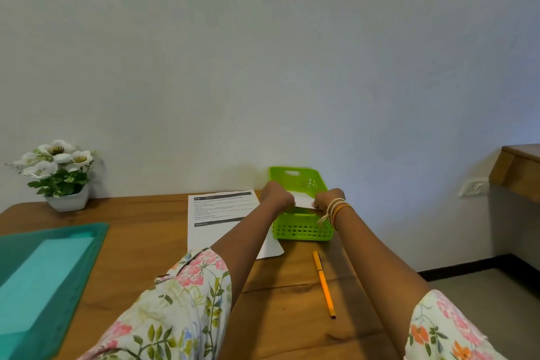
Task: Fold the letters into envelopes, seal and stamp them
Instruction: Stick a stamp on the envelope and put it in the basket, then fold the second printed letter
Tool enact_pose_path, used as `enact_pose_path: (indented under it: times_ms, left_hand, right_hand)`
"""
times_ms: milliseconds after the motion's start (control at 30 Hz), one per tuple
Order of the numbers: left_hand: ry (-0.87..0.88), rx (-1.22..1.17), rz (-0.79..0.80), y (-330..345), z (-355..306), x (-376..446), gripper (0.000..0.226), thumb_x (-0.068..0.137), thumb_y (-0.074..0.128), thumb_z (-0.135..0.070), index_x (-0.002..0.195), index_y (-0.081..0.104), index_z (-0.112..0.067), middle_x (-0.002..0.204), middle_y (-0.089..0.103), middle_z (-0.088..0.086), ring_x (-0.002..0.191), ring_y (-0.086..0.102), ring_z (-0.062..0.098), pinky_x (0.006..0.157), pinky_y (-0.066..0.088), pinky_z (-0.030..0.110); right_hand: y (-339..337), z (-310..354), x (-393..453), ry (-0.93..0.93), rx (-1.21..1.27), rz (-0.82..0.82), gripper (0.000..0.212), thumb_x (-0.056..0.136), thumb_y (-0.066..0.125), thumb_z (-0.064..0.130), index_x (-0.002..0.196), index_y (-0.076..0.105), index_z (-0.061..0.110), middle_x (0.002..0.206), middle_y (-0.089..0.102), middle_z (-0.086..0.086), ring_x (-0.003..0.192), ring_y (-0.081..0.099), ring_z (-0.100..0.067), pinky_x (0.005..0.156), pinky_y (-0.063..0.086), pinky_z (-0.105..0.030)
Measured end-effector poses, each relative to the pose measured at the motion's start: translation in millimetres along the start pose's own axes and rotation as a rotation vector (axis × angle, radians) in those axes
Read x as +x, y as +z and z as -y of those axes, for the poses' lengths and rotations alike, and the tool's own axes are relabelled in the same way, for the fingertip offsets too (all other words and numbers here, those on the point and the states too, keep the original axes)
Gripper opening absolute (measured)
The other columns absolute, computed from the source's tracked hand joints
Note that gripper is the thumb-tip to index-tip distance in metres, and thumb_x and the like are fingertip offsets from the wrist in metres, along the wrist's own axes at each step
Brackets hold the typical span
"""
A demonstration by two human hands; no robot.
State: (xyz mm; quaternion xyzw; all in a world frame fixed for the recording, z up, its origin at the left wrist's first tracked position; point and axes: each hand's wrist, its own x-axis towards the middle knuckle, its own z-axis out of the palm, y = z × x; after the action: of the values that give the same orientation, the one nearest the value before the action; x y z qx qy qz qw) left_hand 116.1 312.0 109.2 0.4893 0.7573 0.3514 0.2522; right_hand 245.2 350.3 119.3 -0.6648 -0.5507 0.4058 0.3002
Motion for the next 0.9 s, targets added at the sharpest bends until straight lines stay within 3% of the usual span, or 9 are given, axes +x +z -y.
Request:
enact_pose_path:
  times_ms: [67,100,167,233,300,433,533,700,900]
  left_hand:
    - [0.035,-0.007,-0.028,0,1,-5,0.016,0.077,0.07,-0.009,0.09,0.07,-0.001,0.092,0.068,0.012,0.09,0.066,0.029,0.067,0.048,0.033]
    - [0.069,-0.021,-0.038,1,2,-9,0.008,0.078,0.067,-0.007,0.085,0.069,-0.004,0.092,0.067,0.011,0.089,0.064,0.029,0.069,0.048,0.033]
    - [0.125,-0.021,-0.066,2,7,-19,0.015,0.079,0.061,-0.003,0.092,0.067,-0.008,0.102,0.064,0.011,0.098,0.059,0.028,0.076,0.043,0.028]
    - [0.169,-0.011,-0.078,2,12,-28,0.029,0.08,0.059,-0.002,0.108,0.065,-0.007,0.12,0.06,0.01,0.113,0.055,0.026,0.082,0.04,0.024]
    - [0.215,0.005,-0.078,-3,15,-44,0.032,0.083,0.058,-0.005,0.115,0.064,-0.009,0.128,0.057,0.009,0.119,0.053,0.023,0.084,0.037,0.022]
    - [0.263,0.036,-0.084,-23,33,-84,0.036,0.081,0.058,-0.008,0.116,0.066,-0.013,0.125,0.06,0.008,0.116,0.054,0.022,0.086,0.04,0.024]
    - [0.299,0.052,-0.112,-41,61,-116,0.032,0.083,0.057,-0.011,0.113,0.068,-0.014,0.124,0.062,0.006,0.119,0.053,0.02,0.095,0.041,0.027]
    - [0.289,0.127,-0.19,-72,120,-164,0.027,0.087,0.057,-0.015,0.112,0.066,-0.02,0.125,0.059,-0.001,0.12,0.051,0.016,0.1,0.039,0.03]
    - [0.267,0.204,-0.32,-105,183,-203,0.031,0.091,0.056,-0.019,0.121,0.062,-0.019,0.126,0.056,-0.001,0.108,0.055,0.014,0.09,0.048,0.028]
  right_hand:
    - [6,-5,11,-0.014,-0.038,-0.046,0.019,0.079,0.068,0.004,0.069,0.052,0.002,0.073,0.062,-0.013,0.088,0.065,-0.027,0.067,0.054,-0.031]
    - [8,-4,12,-0.037,-0.038,-0.053,0.013,0.076,0.069,0.003,0.078,0.057,-0.002,0.083,0.067,-0.018,0.094,0.066,-0.032,0.076,0.056,-0.037]
    - [7,-1,-2,-0.09,-0.098,-0.097,0.026,0.08,0.064,0.004,0.104,0.058,-0.006,0.108,0.065,-0.024,0.105,0.063,-0.038,0.087,0.051,-0.039]
    - [5,1,-15,-0.124,-0.149,-0.147,0.032,0.086,0.056,0.005,0.117,0.053,-0.006,0.12,0.059,-0.024,0.115,0.056,-0.039,0.089,0.047,-0.037]
    - [4,-2,-29,-0.167,-0.175,-0.171,0.032,0.087,0.053,0.005,0.117,0.054,-0.006,0.124,0.057,-0.025,0.117,0.053,-0.04,0.09,0.046,-0.037]
    - [19,-20,-70,-0.404,-0.231,-0.218,0.035,0.084,0.055,0.005,0.117,0.062,0.002,0.126,0.058,-0.02,0.12,0.051,-0.035,0.097,0.042,-0.036]
    - [41,-43,-109,-0.619,-0.246,-0.284,0.033,0.08,0.053,0.001,0.11,0.067,0.007,0.119,0.058,-0.013,0.112,0.055,-0.029,0.092,0.044,-0.034]
    - [86,-71,-167,-0.711,-0.311,-0.137,0.029,0.082,0.054,0.005,0.107,0.068,0.012,0.115,0.058,-0.009,0.107,0.057,-0.026,0.089,0.046,-0.034]
    - [140,-84,-208,-0.692,-0.339,-0.03,0.032,0.086,0.056,0.009,0.115,0.065,0.016,0.122,0.056,-0.004,0.11,0.056,-0.018,0.091,0.05,-0.029]
